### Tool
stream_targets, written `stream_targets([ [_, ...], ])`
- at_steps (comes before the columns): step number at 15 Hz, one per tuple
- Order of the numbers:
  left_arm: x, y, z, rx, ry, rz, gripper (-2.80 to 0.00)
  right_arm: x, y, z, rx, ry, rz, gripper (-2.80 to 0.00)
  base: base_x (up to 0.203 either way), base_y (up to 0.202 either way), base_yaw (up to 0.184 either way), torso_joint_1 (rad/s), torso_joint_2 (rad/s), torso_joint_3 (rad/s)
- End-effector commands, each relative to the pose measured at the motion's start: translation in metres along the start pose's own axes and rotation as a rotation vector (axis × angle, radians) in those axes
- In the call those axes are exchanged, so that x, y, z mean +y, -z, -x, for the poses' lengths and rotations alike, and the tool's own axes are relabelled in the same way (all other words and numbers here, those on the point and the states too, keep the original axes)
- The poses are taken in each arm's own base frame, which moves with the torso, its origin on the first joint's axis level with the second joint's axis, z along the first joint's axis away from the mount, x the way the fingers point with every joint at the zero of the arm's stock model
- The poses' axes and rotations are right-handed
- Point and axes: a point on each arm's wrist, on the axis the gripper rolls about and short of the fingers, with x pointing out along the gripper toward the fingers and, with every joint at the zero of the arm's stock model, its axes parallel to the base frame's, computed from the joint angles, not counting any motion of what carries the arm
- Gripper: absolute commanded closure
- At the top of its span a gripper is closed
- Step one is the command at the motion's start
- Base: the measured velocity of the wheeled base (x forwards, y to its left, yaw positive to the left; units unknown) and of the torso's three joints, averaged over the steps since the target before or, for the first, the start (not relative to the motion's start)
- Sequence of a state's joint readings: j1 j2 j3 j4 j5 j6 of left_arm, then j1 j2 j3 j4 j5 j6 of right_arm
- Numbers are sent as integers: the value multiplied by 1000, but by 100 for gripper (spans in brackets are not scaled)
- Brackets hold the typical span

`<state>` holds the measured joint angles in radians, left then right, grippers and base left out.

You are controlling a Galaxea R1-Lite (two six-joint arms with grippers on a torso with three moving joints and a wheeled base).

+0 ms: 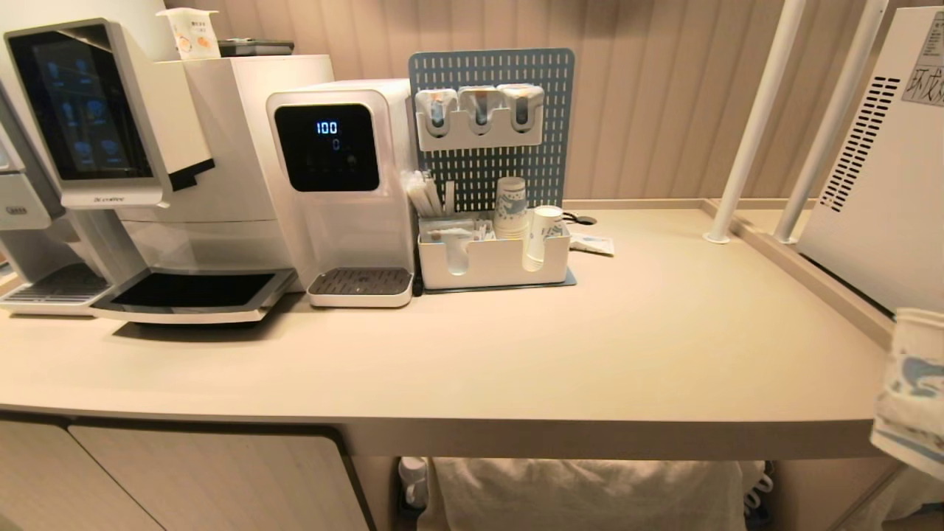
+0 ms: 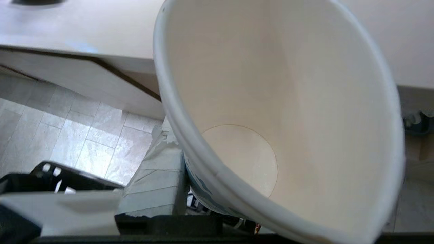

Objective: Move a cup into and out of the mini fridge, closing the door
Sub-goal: Place the paper cup on the table

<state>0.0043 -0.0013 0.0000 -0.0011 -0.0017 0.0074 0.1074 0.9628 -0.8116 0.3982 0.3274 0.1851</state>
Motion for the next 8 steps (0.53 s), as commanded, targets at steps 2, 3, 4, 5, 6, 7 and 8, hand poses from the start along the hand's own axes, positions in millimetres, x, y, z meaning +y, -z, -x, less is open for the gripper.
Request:
stream_targets([
  [2,0,0,0,2,0,0,0,-29,-21,-81,137,77,-57,0,0,0,0,0,0,0],
  [3,0,0,0,2,0,0,0,-38,-23,-105,155,107,-63,0,0,0,0,0,0,0],
  [4,0,0,0,2,0,0,0,-47,-24,-127,172,137,-68,0,0,0,0,0,0,0],
  [5,0,0,0,2,0,0,0,-56,-25,-151,185,165,-71,0,0,0,0,0,0,0],
  [6,0,0,0,1,-1,0,0,-66,-25,-174,189,186,-71,0,0,0,0,0,0,0],
  [7,0,0,0,2,0,0,0,-73,-26,-194,180,198,-67,0,0,0,0,0,0,0],
  [8,0,0,0,2,0,0,0,-81,-27,-214,154,206,-56,0,0,0,0,0,0,0],
])
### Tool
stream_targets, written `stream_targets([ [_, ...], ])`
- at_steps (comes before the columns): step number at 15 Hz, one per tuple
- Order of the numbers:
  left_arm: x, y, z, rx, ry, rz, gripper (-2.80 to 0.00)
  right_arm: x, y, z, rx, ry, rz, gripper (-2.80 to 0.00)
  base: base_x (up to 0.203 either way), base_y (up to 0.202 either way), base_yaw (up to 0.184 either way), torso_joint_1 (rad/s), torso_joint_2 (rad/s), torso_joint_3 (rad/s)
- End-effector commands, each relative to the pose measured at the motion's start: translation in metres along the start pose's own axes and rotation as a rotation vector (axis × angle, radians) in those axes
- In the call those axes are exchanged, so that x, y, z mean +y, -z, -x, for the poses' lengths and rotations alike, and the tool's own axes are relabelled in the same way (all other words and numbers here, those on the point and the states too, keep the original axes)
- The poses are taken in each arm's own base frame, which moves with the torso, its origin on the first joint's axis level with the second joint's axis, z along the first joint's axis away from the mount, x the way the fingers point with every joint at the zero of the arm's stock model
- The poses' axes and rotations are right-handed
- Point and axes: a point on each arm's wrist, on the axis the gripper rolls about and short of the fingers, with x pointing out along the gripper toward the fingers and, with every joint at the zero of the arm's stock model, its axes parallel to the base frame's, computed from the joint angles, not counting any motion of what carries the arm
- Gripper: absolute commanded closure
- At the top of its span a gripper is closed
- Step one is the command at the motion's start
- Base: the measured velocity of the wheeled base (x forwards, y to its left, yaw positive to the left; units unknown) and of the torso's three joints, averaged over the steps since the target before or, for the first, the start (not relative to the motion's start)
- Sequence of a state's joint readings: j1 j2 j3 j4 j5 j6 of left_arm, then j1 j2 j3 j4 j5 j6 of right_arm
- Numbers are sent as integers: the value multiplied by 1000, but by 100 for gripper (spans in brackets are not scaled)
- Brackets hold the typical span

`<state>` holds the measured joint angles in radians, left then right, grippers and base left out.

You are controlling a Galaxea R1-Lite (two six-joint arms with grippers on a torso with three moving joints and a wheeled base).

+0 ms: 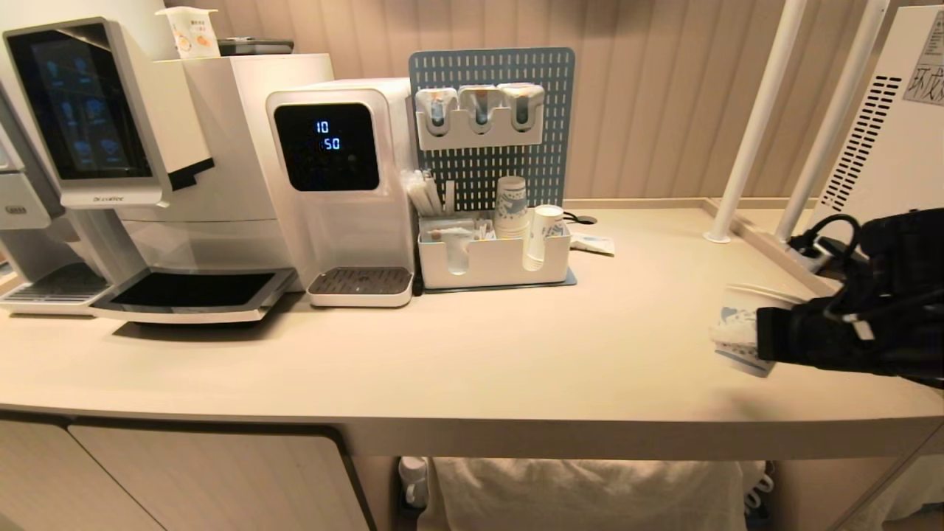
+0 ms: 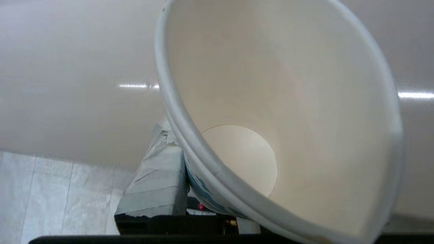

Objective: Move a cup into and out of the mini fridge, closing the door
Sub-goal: Place the paper cup on the table

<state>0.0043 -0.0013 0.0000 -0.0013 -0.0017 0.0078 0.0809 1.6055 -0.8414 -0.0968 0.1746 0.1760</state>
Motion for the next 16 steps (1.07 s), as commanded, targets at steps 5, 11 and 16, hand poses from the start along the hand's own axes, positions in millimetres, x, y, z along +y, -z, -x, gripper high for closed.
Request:
stream_targets([
  [5,0,0,0,3,0,0,0,-15,-10,-123,-203,-12,149,0,0,0,0,0,0,0],
  [11,0,0,0,2,0,0,0,-18,-12,-141,-287,10,381,0,0,0,0,0,0,0],
  [16,0,0,0,1,-1,0,0,-20,-8,-147,-284,12,391,0,0,0,0,0,0,0],
])
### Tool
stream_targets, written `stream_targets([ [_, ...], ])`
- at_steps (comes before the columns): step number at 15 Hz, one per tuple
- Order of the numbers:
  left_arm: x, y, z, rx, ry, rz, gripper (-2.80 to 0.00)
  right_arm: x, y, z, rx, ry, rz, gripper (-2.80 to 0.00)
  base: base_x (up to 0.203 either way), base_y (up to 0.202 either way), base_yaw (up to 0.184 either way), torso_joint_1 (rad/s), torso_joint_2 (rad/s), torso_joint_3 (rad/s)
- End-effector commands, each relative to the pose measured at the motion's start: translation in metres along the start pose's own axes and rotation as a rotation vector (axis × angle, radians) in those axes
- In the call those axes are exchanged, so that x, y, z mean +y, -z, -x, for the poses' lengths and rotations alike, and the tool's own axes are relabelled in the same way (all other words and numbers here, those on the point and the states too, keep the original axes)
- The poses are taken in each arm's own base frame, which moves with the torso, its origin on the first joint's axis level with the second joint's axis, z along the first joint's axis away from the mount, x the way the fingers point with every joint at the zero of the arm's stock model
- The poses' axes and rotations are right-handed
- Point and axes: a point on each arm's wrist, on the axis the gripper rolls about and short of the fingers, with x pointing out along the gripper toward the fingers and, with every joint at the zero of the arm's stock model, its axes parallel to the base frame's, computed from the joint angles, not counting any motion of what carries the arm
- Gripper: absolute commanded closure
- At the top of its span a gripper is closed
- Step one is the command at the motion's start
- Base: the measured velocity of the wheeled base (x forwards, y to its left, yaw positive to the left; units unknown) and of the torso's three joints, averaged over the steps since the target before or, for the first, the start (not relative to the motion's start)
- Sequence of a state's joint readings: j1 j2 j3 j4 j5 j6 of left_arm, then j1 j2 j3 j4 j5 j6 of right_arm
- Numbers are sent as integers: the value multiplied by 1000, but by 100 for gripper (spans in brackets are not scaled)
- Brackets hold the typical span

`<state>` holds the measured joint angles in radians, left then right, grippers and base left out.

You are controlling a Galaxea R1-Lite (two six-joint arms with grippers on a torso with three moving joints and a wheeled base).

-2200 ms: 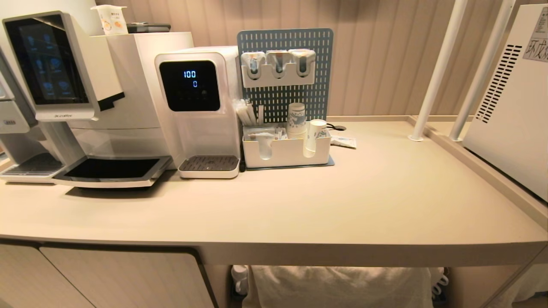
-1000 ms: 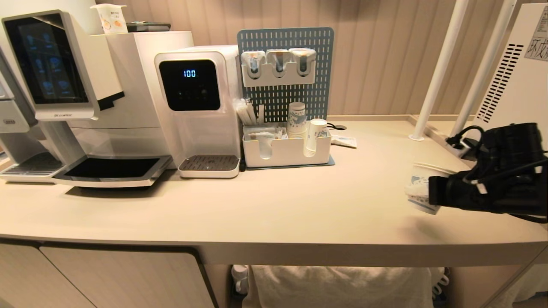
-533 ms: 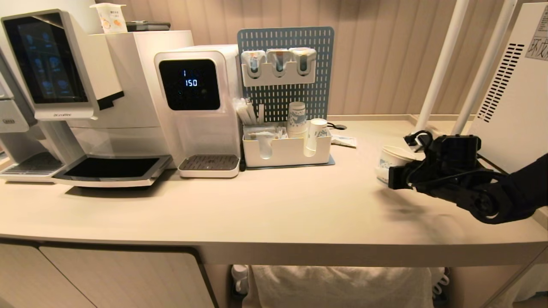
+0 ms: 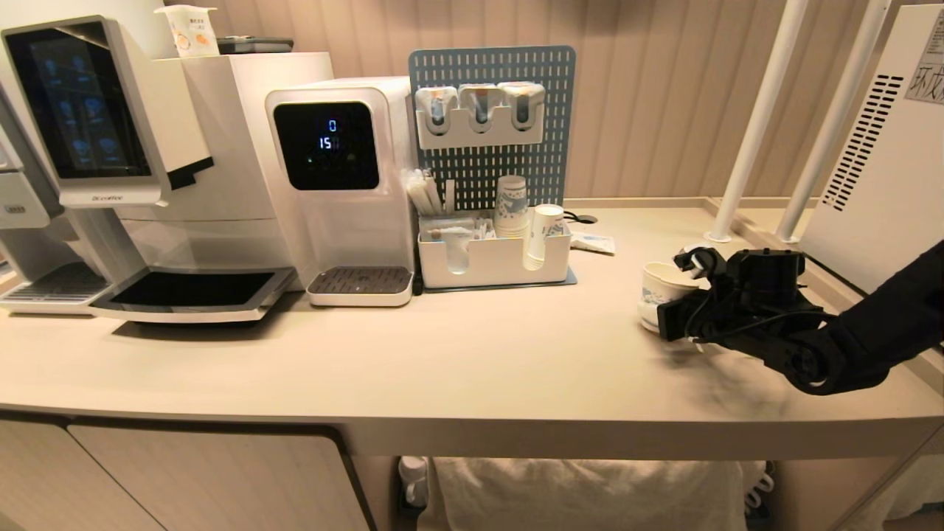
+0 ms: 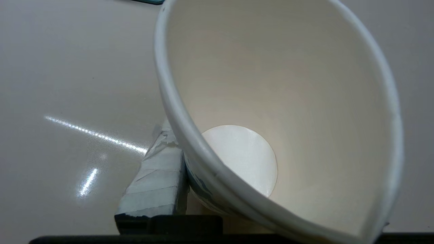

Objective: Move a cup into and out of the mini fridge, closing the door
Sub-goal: Place the paper cup on the table

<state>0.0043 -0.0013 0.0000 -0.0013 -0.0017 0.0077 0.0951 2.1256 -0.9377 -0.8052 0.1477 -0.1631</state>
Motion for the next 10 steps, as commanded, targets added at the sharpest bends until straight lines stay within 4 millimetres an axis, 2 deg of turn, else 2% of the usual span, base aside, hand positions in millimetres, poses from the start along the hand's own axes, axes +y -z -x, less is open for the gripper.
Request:
stream_targets([
  [1,0,0,0,3,0,0,0,0,2,-1,3,-2,1,-280,0,0,0,0,0,0],
  [6,0,0,0,3,0,0,0,1,0,5,-2,-2,-1,-280,0,0,0,0,0,0],
  [7,0,0,0,2,0,0,0,2,2,10,6,-4,-6,-280,0,0,0,0,0,0],
  [10,0,0,0,2,0,0,0,-2,-12,27,-9,5,-30,-280,0,0,0,0,0,0],
])
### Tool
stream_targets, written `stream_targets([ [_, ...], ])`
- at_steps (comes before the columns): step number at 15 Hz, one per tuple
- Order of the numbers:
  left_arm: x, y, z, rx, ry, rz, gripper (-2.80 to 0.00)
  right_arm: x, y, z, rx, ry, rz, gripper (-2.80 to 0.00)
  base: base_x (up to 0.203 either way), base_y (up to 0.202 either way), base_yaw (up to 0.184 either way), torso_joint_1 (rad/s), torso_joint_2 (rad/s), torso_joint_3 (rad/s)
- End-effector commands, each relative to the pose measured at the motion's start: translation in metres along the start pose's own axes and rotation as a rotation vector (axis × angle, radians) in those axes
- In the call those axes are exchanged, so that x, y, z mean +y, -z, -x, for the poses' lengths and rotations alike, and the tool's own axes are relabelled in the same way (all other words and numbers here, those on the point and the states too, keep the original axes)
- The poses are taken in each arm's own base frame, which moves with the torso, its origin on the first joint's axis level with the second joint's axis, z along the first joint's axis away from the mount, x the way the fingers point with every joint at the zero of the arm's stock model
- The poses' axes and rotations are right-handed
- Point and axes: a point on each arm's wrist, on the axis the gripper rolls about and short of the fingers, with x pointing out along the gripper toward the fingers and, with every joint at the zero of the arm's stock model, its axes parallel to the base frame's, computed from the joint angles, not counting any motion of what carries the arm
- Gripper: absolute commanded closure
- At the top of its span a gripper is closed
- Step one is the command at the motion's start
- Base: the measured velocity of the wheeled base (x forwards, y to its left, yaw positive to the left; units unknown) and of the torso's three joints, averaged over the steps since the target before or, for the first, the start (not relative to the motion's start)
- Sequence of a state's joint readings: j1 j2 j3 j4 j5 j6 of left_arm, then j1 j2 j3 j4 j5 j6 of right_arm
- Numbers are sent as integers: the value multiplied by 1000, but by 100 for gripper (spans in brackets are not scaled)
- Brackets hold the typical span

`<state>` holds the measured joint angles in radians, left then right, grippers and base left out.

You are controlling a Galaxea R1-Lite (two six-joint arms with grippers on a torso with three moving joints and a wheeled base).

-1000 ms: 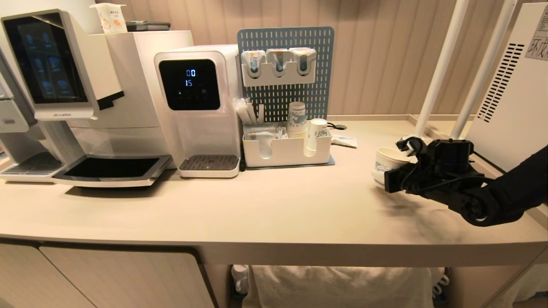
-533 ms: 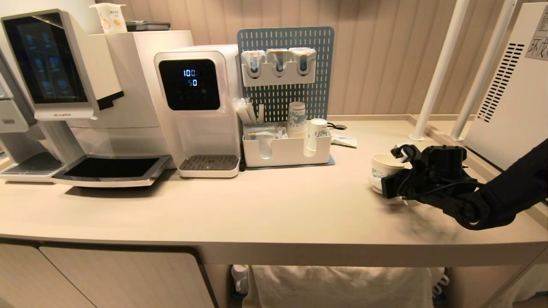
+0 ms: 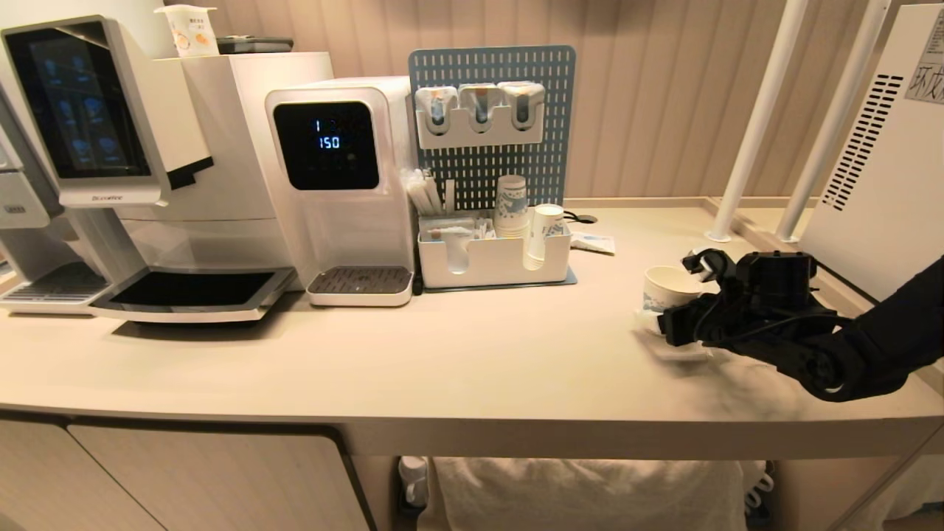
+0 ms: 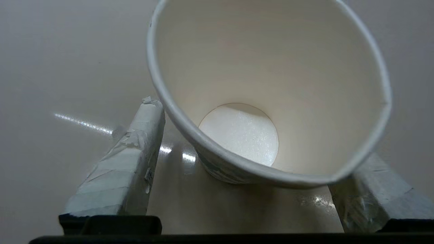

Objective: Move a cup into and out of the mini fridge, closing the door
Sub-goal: Place the paper cup on the table, then close the freezer door

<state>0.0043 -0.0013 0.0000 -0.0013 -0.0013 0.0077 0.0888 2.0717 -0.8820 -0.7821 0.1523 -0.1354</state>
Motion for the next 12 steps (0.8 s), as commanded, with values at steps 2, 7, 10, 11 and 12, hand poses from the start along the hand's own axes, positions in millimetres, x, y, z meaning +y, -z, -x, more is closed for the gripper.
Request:
stream_targets([
  [2,0,0,0,3,0,0,0,-5,-20,30,-16,18,-6,-280,0,0,0,0,0,0],
  [7,0,0,0,3,0,0,0,-2,-48,117,-24,10,-23,0,0,0,0,0,0,0],
  [10,0,0,0,2,0,0,0,5,-57,177,-28,12,-42,0,0,0,0,0,0,0],
  [11,0,0,0,2,0,0,0,8,-57,196,-17,14,-52,0,0,0,0,0,0,0],
  [12,0,0,0,1,0,0,0,12,-55,215,9,16,-64,0,0,0,0,0,0,0],
])
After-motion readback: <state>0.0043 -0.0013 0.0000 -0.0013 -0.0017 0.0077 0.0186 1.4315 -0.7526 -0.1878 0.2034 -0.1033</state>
